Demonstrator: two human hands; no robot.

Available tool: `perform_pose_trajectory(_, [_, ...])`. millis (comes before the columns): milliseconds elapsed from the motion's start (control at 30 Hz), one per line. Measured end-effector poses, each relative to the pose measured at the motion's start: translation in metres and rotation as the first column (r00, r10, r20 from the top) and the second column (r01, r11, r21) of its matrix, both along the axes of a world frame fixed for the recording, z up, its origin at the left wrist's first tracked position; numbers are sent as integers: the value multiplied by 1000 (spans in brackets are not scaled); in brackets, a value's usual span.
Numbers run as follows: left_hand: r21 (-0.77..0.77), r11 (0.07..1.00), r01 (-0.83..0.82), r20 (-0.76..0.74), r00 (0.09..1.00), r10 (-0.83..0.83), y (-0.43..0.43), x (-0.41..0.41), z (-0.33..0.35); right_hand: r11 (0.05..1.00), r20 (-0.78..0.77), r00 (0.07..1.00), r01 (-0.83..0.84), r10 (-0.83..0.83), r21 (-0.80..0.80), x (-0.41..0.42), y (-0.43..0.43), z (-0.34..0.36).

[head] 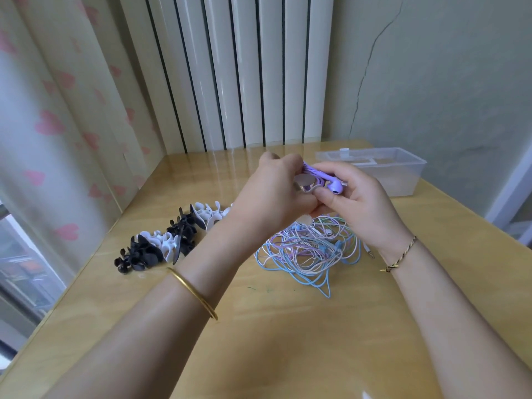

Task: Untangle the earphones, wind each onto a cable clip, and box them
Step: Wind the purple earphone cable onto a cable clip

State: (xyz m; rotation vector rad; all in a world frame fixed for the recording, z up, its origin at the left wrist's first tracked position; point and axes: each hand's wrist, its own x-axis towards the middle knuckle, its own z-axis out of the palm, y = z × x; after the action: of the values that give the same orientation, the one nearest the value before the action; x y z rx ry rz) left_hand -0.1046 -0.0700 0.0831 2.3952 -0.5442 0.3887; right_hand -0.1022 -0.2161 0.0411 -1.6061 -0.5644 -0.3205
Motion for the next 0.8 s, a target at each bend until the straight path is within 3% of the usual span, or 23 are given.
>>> perform_pose_trajectory(400, [-30,998,57,-23,998,-57,6,1,3,992,-57,991,-122,124,30,9,-9,3])
perform_pose_trajectory(800, [-174,984,45,-157,985,-73,7,0,9,1000,23,1000,17,-18,26,9,-3,3])
